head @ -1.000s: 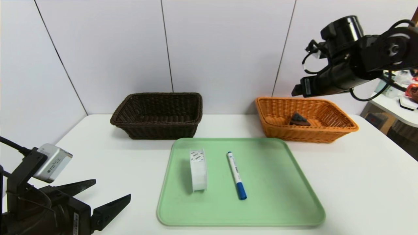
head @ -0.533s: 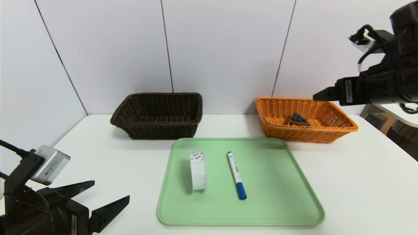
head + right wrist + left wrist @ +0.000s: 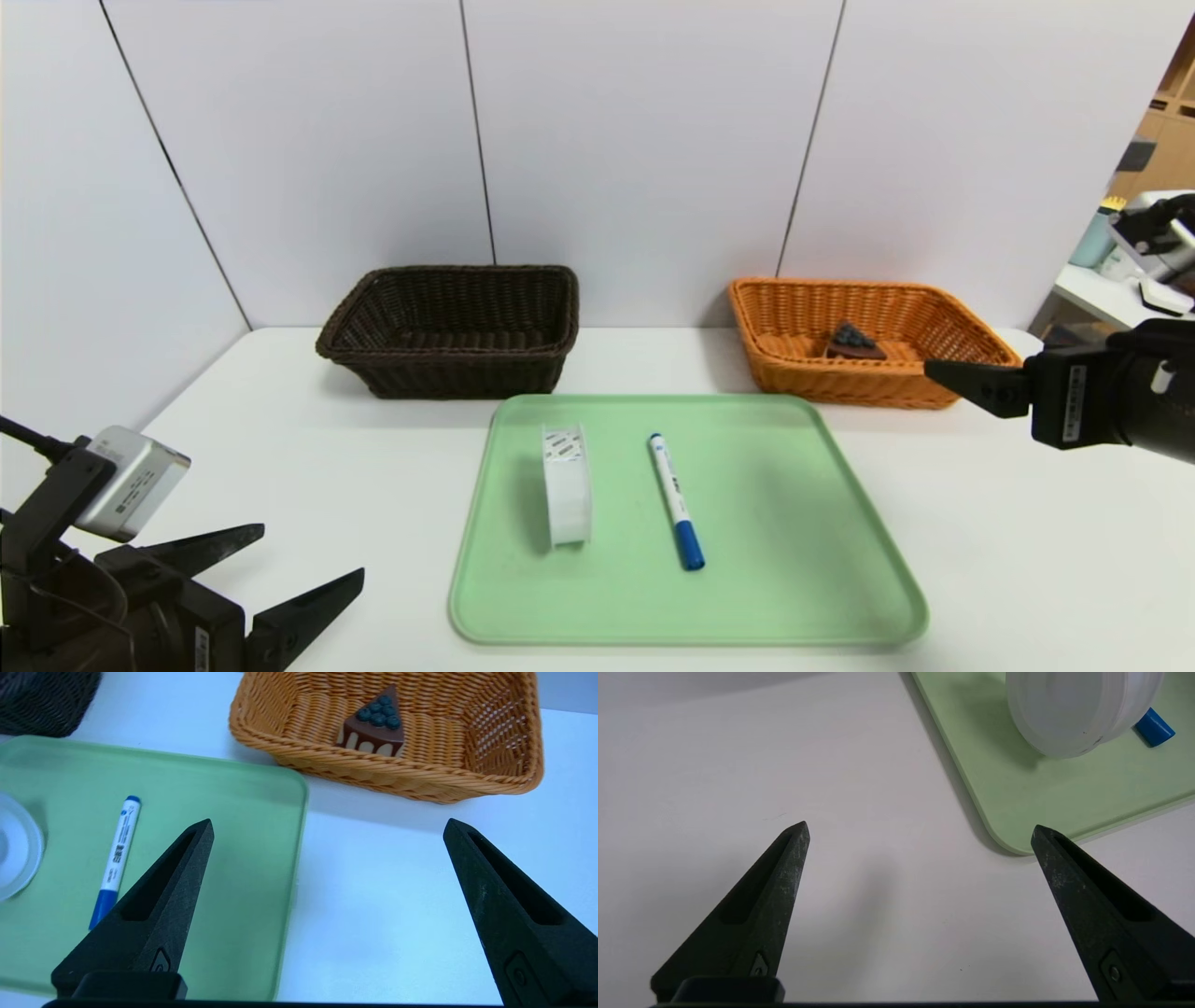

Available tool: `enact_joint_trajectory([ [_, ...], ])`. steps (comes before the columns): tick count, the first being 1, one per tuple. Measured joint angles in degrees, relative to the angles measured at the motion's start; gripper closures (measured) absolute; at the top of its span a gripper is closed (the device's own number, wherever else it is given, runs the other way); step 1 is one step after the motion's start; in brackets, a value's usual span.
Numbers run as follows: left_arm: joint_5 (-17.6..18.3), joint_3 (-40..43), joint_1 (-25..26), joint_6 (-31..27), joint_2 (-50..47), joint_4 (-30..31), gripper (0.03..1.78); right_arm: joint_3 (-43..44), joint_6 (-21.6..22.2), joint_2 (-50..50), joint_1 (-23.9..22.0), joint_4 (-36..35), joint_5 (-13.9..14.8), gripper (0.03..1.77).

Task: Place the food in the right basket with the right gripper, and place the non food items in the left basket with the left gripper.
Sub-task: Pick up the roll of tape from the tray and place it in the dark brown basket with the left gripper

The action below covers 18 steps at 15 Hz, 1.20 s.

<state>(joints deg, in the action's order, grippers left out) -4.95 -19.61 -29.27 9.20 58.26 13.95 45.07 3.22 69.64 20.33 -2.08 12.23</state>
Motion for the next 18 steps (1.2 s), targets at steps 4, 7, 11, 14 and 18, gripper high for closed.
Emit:
enact_joint_trajectory([
  [4,0.0,0.5,0.0,0.0,0.0,0.1,0.12,-6.6,0.5,-1.6,2.8,-7.9,0.0,0.11],
  [7,0.0,0.6,0.0,0.1,0.0,0.2,0.12,-9.0,1.1,-1.7,4.6,-8.7,0.1,0.11],
  [11,0.0,0.4,0.0,0.0,0.0,0.2,0.12,-9.9,1.0,-1.8,5.5,-9.2,0.2,0.11],
  [14,0.2,-1.1,-0.6,0.4,1.4,0.3,0.12,-10.6,1.1,-1.9,5.7,-9.2,0.1,0.11],
  [18,-0.3,-6.8,-4.1,0.7,6.1,0.2,0.12,-11.1,1.0,-1.7,7.3,-9.3,0.1,0.11],
])
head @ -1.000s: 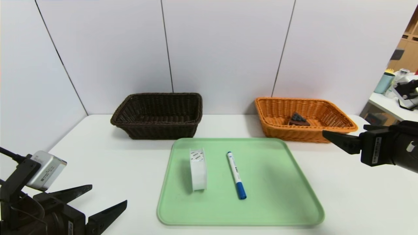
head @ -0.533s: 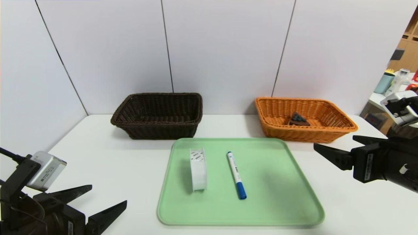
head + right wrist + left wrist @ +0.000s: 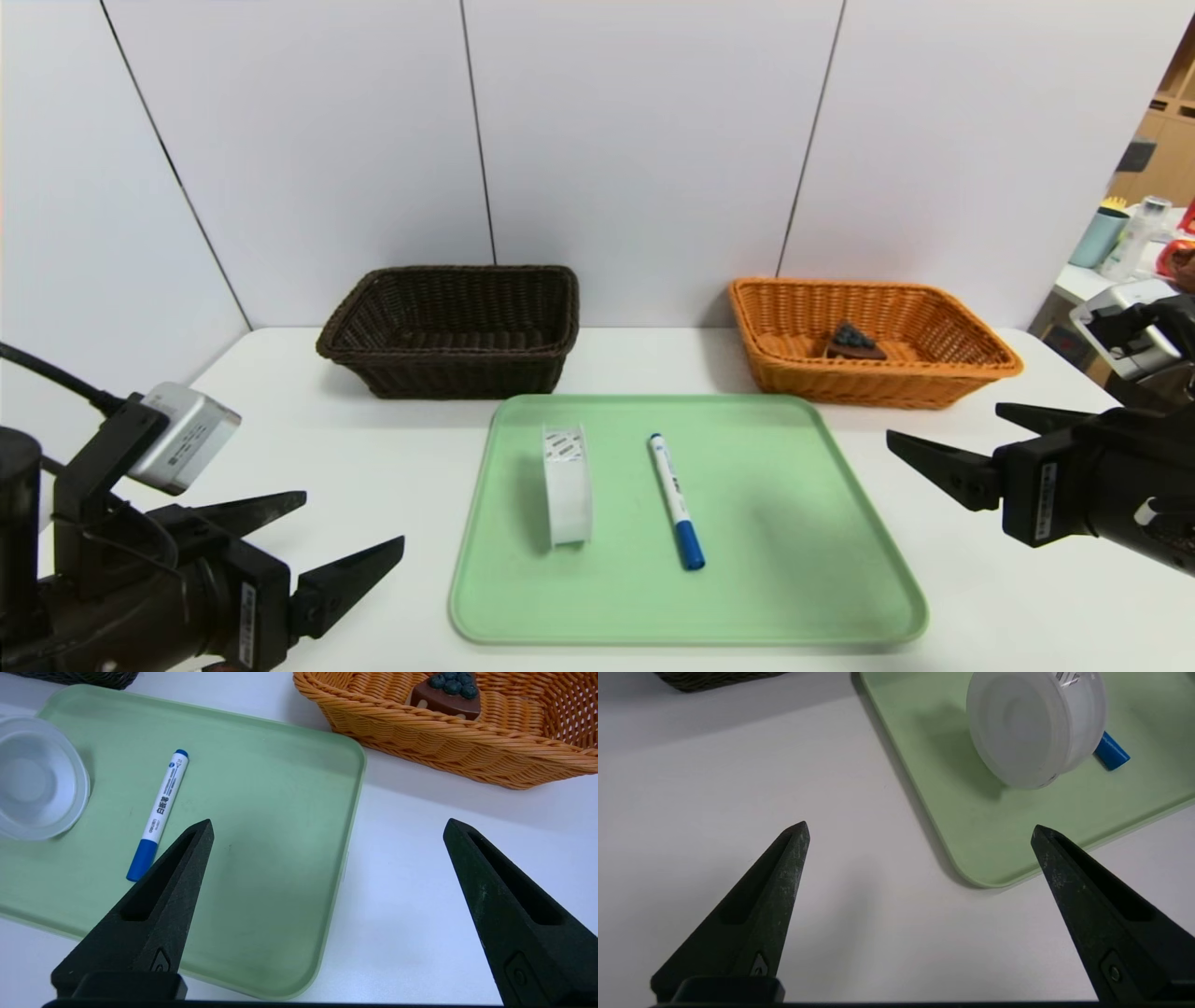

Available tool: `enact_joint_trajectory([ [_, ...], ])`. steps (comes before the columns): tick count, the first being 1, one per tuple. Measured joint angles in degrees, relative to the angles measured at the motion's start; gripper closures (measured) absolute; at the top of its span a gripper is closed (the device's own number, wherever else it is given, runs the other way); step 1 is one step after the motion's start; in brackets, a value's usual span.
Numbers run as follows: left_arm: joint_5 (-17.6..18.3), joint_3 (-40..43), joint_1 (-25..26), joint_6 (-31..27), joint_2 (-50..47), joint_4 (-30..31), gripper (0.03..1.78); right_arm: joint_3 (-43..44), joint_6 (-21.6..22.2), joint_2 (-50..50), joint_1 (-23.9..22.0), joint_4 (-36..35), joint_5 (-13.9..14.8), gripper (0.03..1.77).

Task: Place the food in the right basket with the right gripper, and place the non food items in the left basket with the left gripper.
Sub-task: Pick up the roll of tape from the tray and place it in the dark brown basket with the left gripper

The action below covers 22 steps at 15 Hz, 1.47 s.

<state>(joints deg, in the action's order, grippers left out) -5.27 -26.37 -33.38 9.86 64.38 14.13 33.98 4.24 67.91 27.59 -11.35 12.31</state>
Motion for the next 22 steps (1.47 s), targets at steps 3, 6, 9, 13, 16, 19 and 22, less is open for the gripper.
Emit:
enact_joint_trajectory([
  [3,-4.6,-5.8,-5.3,3.4,4.4,-2.2,0.12,-0.1,-0.1,0.2,1.0,0.0,0.2,0.11],
  [6,-8.0,-13.1,-10.5,8.2,7.2,-9.8,0.12,-0.4,0.0,0.4,1.2,0.0,0.2,0.11],
  [9,-10.9,-20.6,-15.0,13.9,9.1,-19.7,0.12,-0.9,0.0,0.5,1.2,0.0,0.2,0.11],
  [13,-12.7,-29.2,-18.3,19.0,12.1,-29.0,0.12,-1.5,-0.1,0.5,1.2,0.0,0.3,0.11],
  [16,-12.4,-32.9,-19.9,21.0,14.6,-32.2,0.12,-1.9,-0.1,0.4,1.2,-0.1,0.3,0.11],
  [19,-12.2,-36.9,-20.5,21.9,17.2,-35.3,0.12,-2.1,-0.1,0.2,1.2,-0.1,0.4,0.10],
  [22,-12.4,-39.8,-20.8,22.2,20.6,-35.1,0.12,-2.2,-0.1,0.1,1.2,-0.1,0.4,0.10],
])
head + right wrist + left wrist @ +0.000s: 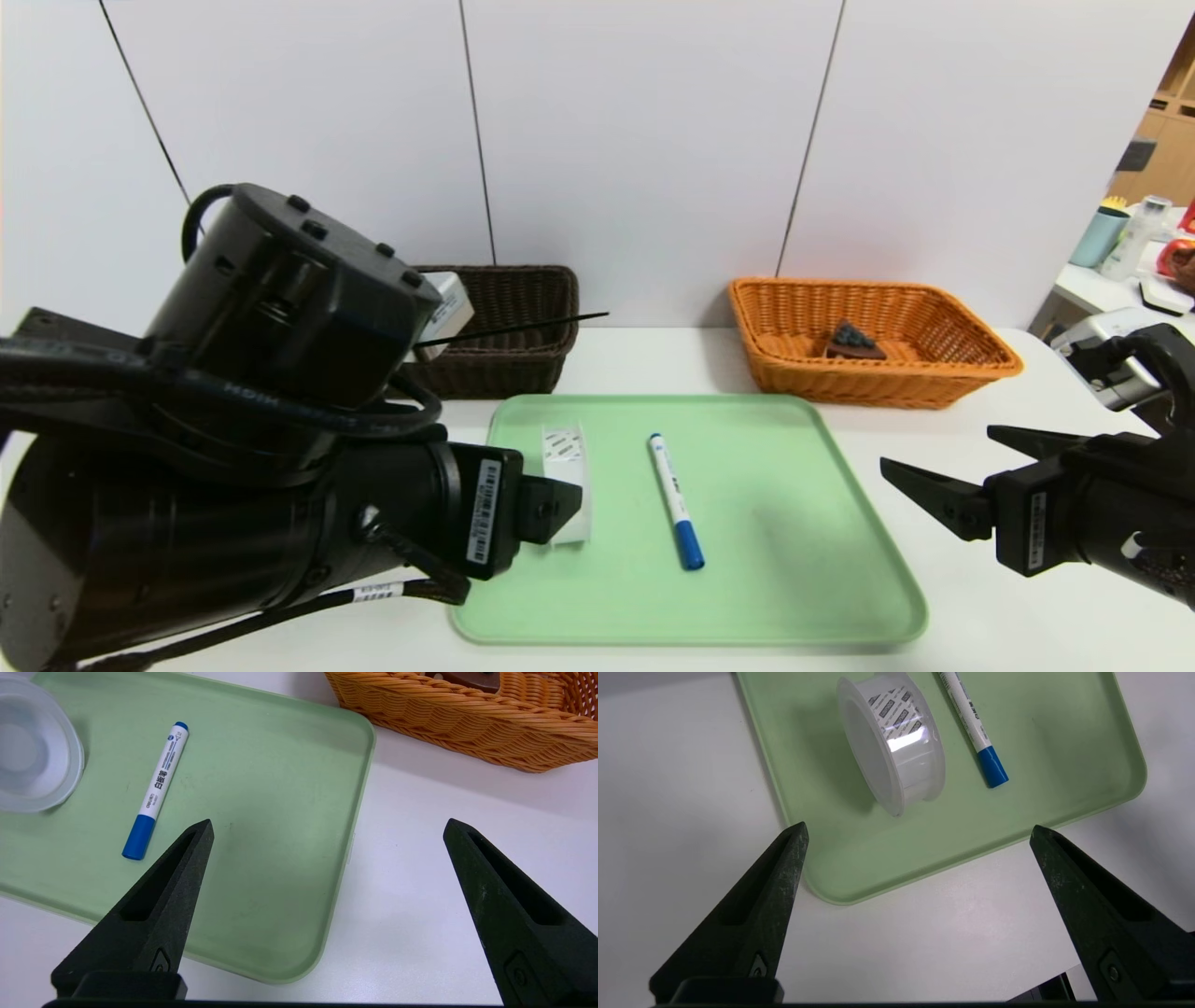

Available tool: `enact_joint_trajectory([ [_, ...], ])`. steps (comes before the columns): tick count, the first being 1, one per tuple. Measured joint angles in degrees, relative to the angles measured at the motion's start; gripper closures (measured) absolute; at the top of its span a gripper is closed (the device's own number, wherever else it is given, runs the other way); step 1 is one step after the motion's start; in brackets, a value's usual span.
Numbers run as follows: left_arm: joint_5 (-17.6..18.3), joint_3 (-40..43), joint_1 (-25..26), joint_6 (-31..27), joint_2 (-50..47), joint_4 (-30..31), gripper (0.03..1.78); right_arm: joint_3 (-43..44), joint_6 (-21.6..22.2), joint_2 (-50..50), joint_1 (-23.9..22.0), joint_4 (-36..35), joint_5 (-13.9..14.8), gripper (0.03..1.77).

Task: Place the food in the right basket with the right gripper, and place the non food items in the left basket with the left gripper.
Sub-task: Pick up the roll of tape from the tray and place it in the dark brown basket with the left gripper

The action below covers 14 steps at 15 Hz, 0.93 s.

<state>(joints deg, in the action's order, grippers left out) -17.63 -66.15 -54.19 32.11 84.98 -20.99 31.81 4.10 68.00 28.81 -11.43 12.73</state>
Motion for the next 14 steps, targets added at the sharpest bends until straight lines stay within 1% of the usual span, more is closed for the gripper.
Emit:
enact_joint_trajectory([
  [4,-0.7,-3.8,0.0,1.5,5.7,0.7,0.12,-0.4,0.0,-0.3,0.0,0.0,0.0,0.10],
  [6,-1.9,-5.6,0.0,2.3,8.4,0.9,0.12,-0.8,0.1,-0.6,-0.1,0.0,0.0,0.10],
  [9,-3.4,-6.9,0.0,3.5,11.3,1.2,0.12,-1.4,0.1,-1.0,-0.1,0.0,0.0,0.10],
  [14,-3.8,-7.2,0.2,4.8,14.1,1.4,0.12,-1.6,0.1,-1.4,-0.1,0.0,-0.2,0.10],
])
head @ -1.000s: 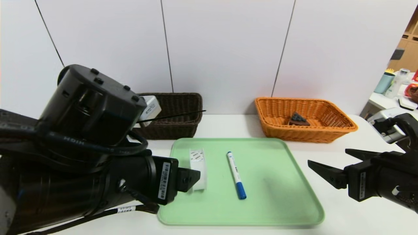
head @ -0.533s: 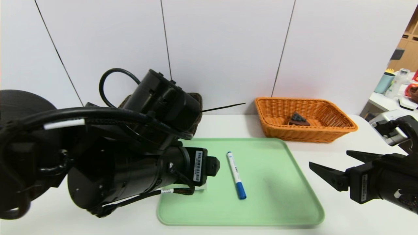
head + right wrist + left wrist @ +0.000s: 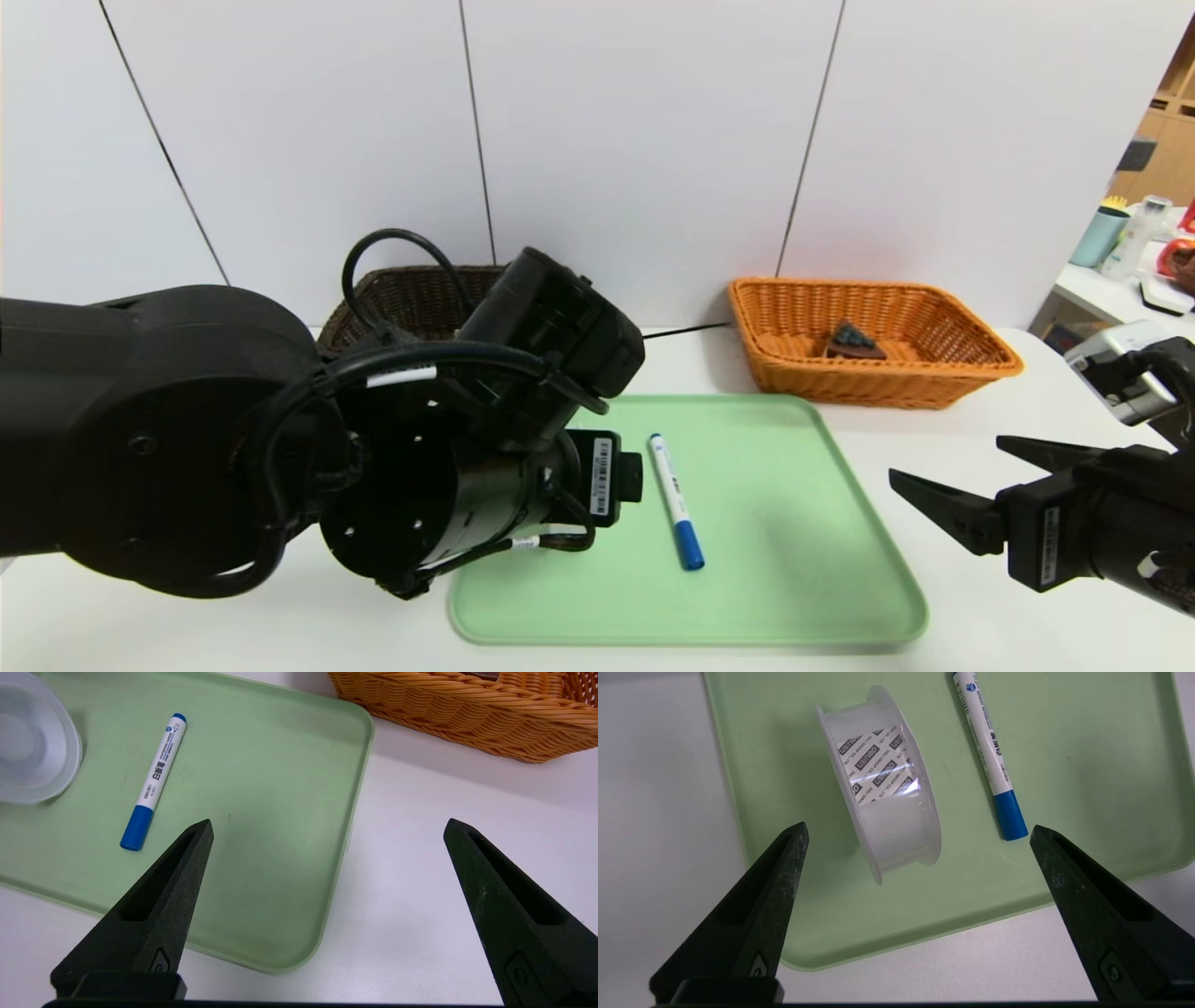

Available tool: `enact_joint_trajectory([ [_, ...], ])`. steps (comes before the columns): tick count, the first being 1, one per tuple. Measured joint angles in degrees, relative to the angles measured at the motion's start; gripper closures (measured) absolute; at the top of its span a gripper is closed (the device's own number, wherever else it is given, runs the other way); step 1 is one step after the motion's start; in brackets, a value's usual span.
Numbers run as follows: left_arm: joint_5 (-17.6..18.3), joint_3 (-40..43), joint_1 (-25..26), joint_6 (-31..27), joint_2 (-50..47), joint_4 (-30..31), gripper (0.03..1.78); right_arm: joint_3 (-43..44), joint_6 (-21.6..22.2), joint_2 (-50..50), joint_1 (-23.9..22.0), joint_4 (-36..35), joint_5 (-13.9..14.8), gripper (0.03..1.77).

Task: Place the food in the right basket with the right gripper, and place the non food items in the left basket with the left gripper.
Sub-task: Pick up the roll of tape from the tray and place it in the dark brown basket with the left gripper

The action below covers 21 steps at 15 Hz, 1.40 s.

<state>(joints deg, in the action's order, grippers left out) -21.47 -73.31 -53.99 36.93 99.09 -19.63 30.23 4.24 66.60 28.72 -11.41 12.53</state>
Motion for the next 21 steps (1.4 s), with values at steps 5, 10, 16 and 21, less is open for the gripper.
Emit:
enact_joint_trajectory([
  [5,-1.1,0.0,1.5,0.3,2.1,0.2,0.12,-0.5,0.0,-0.8,0.0,0.0,-0.1,0.10],
  [10,-1.1,0.0,3.4,0.1,4.5,2.1,0.12,-1.1,0.0,-1.8,-0.3,0.0,-0.3,0.10],
  [16,-1.1,0.0,4.2,0.2,7.1,3.6,0.12,-2.1,-0.1,-3.0,-0.5,0.0,-0.4,0.10],
  [21,-1.2,0.1,5.6,0.6,8.2,3.6,0.12,-2.1,-0.3,-3.2,-0.5,0.0,-0.7,0.10],
])
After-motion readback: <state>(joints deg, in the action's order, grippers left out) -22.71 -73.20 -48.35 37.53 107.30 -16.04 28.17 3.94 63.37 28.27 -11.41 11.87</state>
